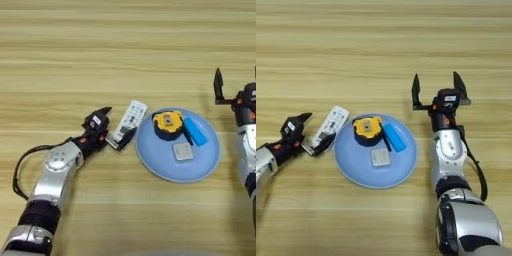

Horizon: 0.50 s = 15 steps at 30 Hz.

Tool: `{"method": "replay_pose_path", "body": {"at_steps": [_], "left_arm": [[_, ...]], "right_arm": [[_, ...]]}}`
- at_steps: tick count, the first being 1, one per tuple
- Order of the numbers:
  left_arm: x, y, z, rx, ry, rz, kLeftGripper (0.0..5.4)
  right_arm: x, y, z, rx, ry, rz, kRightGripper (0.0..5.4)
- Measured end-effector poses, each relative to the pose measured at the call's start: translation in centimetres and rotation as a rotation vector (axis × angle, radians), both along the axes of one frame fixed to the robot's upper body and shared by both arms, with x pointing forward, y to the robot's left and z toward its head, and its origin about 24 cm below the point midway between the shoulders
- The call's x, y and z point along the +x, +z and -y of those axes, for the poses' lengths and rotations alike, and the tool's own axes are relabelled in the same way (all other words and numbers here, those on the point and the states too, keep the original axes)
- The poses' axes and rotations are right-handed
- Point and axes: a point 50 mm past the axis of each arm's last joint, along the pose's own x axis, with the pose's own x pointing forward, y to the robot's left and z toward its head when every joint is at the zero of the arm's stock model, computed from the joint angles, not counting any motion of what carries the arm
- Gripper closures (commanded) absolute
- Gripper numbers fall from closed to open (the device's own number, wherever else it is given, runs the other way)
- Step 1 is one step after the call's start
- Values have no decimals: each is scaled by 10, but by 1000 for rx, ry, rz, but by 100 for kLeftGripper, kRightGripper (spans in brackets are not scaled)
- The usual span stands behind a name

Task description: Move the objects on the table

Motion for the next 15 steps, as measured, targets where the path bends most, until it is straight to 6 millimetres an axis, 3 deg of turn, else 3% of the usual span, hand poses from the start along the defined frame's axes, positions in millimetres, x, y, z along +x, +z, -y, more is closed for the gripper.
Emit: {"method": "replay_pose_path", "body": {"at_steps": [15], "left_arm": [[-7, 14, 1, 48, -74, 48, 3]], "right_arm": [[0, -1, 0, 5, -1, -7, 0]]}}
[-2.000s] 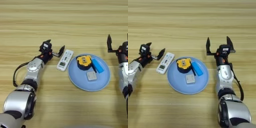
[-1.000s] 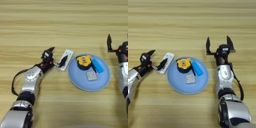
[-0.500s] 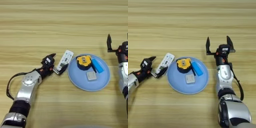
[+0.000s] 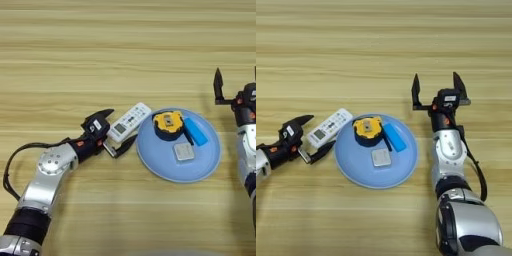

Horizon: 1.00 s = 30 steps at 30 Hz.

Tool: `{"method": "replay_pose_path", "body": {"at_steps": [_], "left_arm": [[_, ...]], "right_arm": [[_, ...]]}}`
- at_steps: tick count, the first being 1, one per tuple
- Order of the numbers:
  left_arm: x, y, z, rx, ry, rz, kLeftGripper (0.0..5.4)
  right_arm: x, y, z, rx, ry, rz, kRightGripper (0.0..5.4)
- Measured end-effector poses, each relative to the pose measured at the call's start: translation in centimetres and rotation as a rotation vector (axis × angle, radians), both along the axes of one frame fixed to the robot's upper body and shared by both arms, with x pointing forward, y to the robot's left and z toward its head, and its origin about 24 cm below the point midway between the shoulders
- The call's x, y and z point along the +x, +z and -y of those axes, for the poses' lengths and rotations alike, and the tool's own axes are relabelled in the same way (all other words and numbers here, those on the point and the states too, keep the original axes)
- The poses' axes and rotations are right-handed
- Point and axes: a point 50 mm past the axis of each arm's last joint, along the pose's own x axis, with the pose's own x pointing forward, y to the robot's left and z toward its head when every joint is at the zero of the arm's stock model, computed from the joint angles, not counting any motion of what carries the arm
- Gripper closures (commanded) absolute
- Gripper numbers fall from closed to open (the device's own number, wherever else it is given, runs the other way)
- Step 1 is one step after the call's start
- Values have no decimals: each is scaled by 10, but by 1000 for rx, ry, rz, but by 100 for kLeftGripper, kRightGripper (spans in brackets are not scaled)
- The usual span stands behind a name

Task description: Move the objects on the table

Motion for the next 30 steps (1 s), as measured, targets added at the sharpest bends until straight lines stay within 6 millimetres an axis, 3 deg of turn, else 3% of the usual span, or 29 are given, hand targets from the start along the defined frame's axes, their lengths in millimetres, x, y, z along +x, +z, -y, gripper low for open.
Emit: {"method": "replay_pose_path", "body": {"at_steps": [8, 15, 28, 29, 30], "left_arm": [[1, -5, -2, -10, 19, -25, 3], [4, -20, -7, 10, 58, -109, 3], [10, -21, -8, 15, 60, -98, 158], [10, -21, -8, 15, 59, -98, 201], [10, -21, -8, 15, 58, -96, 207]], "right_arm": [[0, 0, 0, 0, 0, -1, 0], [0, 0, 0, -1, 1, -1, 0], [0, 0, 0, -2, 3, -3, 0], [0, 0, -1, -2, 3, -3, 0], [0, -1, -1, -2, 3, -4, 0]]}}
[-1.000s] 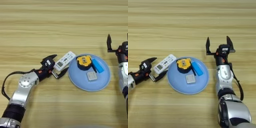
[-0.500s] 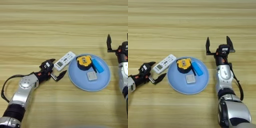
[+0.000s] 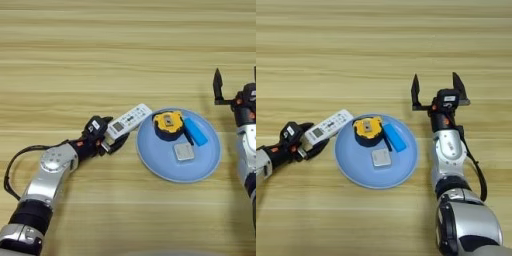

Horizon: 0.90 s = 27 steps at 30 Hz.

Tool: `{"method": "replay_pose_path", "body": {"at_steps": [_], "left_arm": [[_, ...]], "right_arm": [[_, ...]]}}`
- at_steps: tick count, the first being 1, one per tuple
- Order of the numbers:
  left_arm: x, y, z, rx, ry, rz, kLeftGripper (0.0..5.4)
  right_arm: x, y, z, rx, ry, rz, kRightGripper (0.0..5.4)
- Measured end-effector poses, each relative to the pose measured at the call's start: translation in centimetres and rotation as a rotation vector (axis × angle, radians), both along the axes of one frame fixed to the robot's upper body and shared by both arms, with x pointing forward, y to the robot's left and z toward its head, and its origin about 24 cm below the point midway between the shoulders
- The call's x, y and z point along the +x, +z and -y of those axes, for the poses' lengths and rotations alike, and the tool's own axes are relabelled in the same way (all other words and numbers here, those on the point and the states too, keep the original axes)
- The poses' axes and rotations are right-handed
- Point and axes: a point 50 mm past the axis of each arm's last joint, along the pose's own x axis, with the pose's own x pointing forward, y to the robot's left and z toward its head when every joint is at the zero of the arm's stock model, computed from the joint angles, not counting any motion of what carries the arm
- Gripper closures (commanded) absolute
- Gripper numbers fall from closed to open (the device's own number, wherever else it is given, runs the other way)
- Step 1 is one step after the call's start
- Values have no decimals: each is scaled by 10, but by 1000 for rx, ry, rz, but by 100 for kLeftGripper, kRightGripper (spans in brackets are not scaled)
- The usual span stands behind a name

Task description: Move the objects on the table

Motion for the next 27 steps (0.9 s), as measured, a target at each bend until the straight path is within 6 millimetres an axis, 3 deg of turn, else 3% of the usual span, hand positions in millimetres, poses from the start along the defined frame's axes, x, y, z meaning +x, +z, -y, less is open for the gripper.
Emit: {"method": "replay_pose_path", "body": {"at_steps": [5, 22, 27], "left_arm": [[0, 0, 0, 12, -17, 1, 256], [3, 6, -8, 88, -42, 35, 256], [9, 20, -20, 100, -11, 88, 256]], "right_arm": [[0, 0, 0, -1, 1, 0, 0], [1, 0, -3, -16, 5, -4, 0], [1, 0, -3, -16, 5, -4, 0]]}}
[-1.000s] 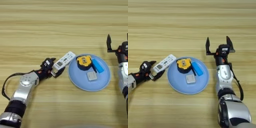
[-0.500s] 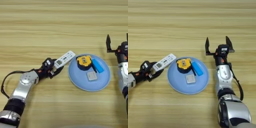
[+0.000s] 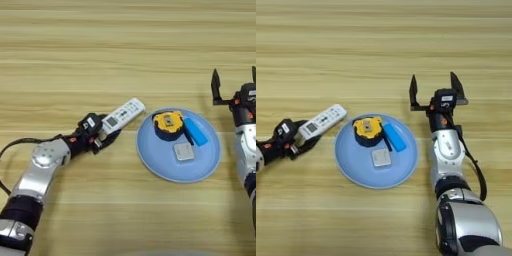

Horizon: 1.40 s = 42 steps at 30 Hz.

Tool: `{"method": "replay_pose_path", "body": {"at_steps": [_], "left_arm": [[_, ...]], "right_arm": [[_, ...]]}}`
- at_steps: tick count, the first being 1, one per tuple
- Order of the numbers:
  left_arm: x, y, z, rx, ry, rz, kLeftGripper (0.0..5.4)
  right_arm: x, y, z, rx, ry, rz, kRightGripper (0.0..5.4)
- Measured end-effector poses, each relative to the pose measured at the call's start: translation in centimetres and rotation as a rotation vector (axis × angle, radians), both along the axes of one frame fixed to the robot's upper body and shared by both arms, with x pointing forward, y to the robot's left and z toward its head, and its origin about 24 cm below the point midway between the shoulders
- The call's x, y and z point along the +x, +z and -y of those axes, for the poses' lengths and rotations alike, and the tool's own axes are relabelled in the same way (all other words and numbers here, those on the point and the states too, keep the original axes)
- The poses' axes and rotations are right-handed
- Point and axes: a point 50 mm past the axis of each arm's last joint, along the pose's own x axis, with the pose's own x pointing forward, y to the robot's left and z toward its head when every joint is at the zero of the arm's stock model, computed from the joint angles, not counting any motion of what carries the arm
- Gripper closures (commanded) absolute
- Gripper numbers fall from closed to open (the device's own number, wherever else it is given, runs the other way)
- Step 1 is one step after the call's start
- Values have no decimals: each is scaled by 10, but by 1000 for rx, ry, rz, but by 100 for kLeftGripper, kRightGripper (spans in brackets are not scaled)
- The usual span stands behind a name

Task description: Move the objects on the table

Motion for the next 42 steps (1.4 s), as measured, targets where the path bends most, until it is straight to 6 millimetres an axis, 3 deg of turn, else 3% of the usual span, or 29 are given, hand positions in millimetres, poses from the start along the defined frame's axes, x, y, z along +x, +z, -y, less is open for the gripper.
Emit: {"method": "replay_pose_path", "body": {"at_steps": [4, 11, 23, 42], "left_arm": [[8, 15, -1, -12, 2, 58, 256], [9, 25, 0, -46, -14, 87, 256], [9, 58, 7, -45, -184, 163, 256], [1, 67, 25, 6, -396, 163, 256]], "right_arm": [[0, 0, 0, 0, 0, 0, 0], [0, 0, 0, 0, 1, 0, 0], [0, 0, 0, -2, 5, 0, 0], [2, 9, 1, 19, 57, 33, 0]]}}
